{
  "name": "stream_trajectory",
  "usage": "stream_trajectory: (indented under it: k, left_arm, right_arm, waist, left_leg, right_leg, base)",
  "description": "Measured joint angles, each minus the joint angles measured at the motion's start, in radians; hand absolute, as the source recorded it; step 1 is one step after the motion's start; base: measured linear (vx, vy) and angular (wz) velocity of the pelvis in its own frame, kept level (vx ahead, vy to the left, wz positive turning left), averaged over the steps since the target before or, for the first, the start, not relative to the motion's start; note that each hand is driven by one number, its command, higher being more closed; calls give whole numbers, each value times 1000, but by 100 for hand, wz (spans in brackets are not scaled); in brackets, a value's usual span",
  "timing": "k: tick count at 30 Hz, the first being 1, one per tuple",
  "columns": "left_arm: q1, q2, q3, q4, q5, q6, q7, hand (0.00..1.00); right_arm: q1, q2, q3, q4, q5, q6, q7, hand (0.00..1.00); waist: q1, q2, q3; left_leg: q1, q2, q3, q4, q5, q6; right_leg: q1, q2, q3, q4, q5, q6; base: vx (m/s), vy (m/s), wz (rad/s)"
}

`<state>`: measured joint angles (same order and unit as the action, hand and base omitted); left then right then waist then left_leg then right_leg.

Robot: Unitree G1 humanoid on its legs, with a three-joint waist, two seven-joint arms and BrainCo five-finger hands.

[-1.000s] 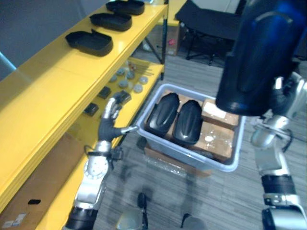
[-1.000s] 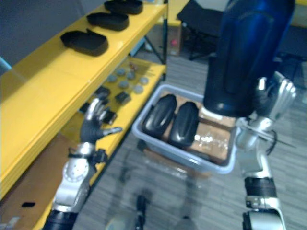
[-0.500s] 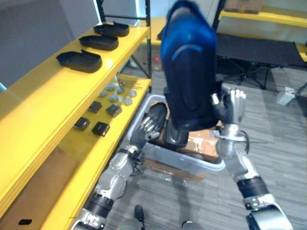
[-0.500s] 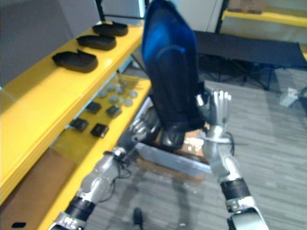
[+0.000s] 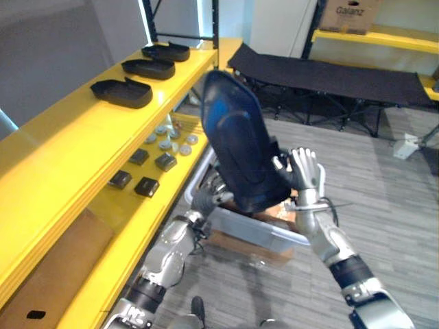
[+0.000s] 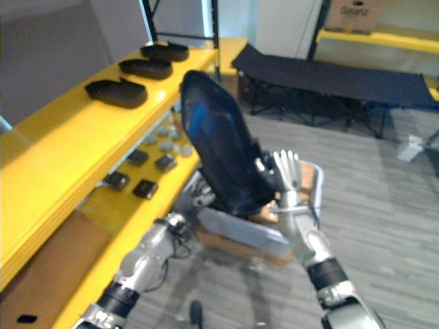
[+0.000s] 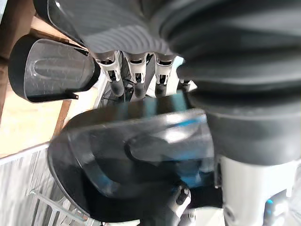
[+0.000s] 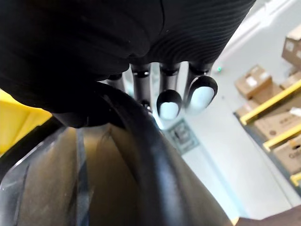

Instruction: Walk over and take plastic housings, then place them on the shelf

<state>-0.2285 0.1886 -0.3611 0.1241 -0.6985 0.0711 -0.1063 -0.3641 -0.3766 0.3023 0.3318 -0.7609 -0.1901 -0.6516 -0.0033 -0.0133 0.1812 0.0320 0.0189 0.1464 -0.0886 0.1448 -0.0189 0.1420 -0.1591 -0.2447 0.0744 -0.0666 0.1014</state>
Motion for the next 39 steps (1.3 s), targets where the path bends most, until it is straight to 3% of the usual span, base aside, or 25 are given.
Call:
stream_trajectory:
  k: [13, 16, 17, 26, 39]
  left_arm:
    - [6, -2, -10, -3, 51, -4, 70, 0]
    - [16, -10, -10, -4, 90, -5, 104, 0]
    - [19, -16, -10, -4, 92, -5, 120, 100]
    - [45, -40, -5, -8, 116, -7, 172, 100]
    - [80, -38, -2, -42, 129, -84, 208, 100]
  right_arm:
    - [60, 46, 32, 2, 51, -12, -2, 100]
    - [87, 65, 36, 0, 60, -37, -2, 100]
    - [96, 71, 44, -2, 61, -46, -2, 100]
    - [146, 96, 67, -22, 109, -53, -2, 100]
    - [194, 126, 100, -111, 121, -53, -50, 100]
  waist:
    - [14, -3, -2]
    - [15, -3, -2]
    - [15, -3, -2]
    - [19, -7, -4]
    - [17, -18, -11]
  left_leg:
    - [-4, 0, -1, 1, 1, 1]
    - [-4, 0, -1, 1, 1, 0]
    - [-4, 0, -1, 1, 1, 0]
    - [-6, 1, -1, 0, 0, 0]
    - [-13, 1, -1, 1, 0, -1]
  right_leg:
    - [1, 2, 0, -15, 10, 8]
    - [2, 2, 0, -16, 10, 8]
    - [2, 2, 0, -16, 10, 8]
    - [0, 2, 0, -15, 6, 2]
    - [-4, 3, -1, -21, 7, 2]
  base:
    - [10, 1, 0]
    - [10, 1, 0]
    - [0, 0, 0]
    - [0, 0, 0]
    - [0, 0, 0]
